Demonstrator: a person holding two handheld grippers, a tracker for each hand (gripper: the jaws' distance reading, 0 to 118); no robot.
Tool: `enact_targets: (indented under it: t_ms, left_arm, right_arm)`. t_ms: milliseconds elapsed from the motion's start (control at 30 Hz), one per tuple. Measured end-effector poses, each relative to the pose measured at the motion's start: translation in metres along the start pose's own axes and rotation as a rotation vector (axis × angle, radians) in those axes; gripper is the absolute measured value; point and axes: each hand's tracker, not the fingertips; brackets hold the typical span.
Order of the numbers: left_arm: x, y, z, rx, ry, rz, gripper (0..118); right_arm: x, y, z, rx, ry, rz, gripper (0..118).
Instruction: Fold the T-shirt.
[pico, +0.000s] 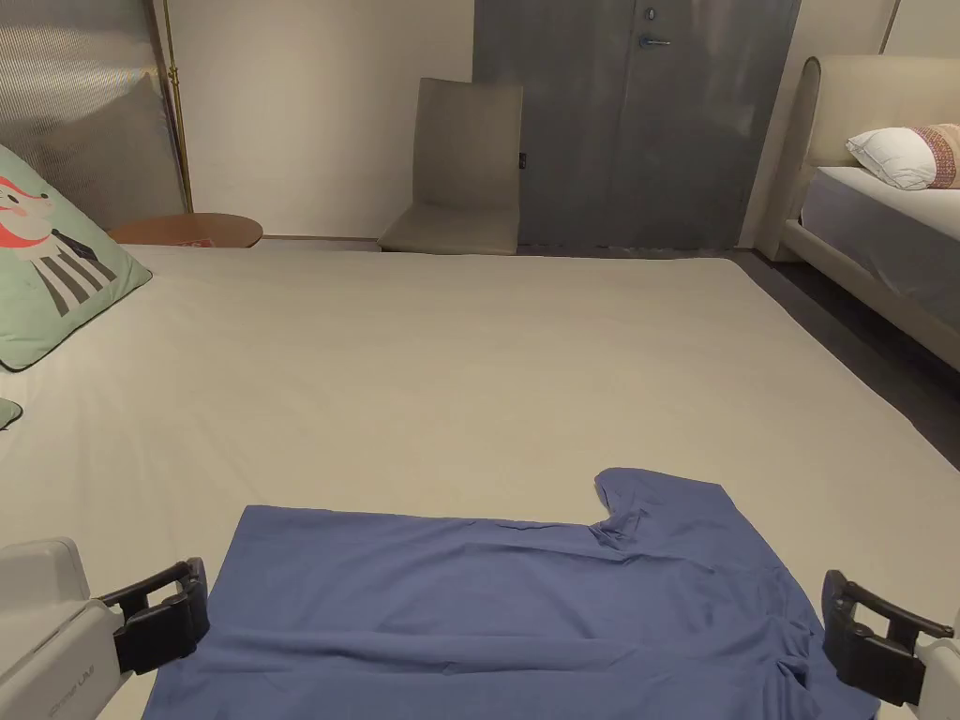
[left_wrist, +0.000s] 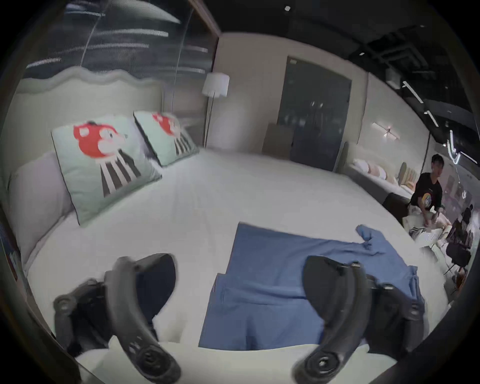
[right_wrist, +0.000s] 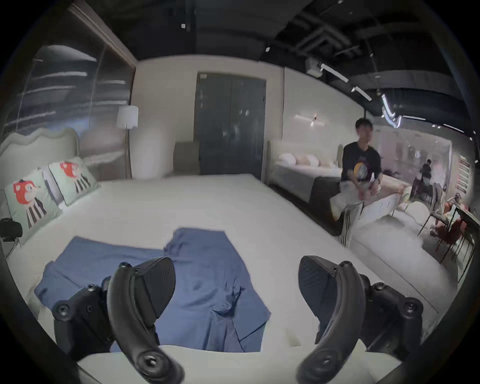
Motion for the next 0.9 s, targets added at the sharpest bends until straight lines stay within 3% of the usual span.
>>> enact_targets:
  t_ms: [33,100,133,167,200,533,567,600,633,667,700,900]
  left_arm:
    - [0.003,-0.001,0.011,0.003,0.013,-0.022,78]
    - [0.005,-0.006,0.029,0.010,0.018,-0.033,43]
    - [0.007,-0.009,0.037,0.013,0.013,-0.034,27]
    - [0.006,-0.011,0.043,0.009,0.008,-0.032,7]
    - [0.005,-0.013,0.048,-0.004,0.005,-0.019,0]
    - [-0.019,-0.042,0.046,-0.140,-0.031,-0.045,1]
    - [-0.022,-0.045,0.039,-0.183,-0.025,-0.042,10]
    - [-0.027,-0.048,0.032,-0.219,-0.031,-0.037,31]
    - [-0.032,-0.051,0.022,-0.278,-0.047,-0.022,61]
    - [-0.034,-0.056,0.013,-0.339,-0.047,0.004,99]
    - [-0.037,-0.061,0.004,-0.390,-0.048,0.018,112]
    - [-0.046,-0.088,-0.027,-0.458,-0.014,0.008,87]
  right_arm:
    - [-0.002,0.000,0.010,0.023,-0.012,-0.002,95]
    - [-0.001,-0.002,0.028,0.054,-0.008,-0.008,66]
    - [-0.001,-0.004,0.035,0.058,-0.009,-0.013,44]
    - [-0.001,-0.007,0.039,0.061,-0.014,-0.016,9]
    - [-0.001,-0.009,0.042,0.061,-0.022,-0.019,2]
    - [0.007,-0.035,0.056,-0.030,0.012,-0.044,1]
    - [0.006,-0.037,0.056,-0.040,0.018,-0.043,1]
    - [0.005,-0.039,0.056,-0.050,0.022,-0.039,1]
    - [0.004,-0.041,0.057,-0.056,0.024,-0.034,1]
    - [0.004,-0.043,0.057,-0.063,0.028,-0.030,1]
    - [0.003,-0.044,0.058,-0.071,0.033,-0.028,1]
    - [0.003,-0.054,0.056,-0.114,0.039,-0.021,1]
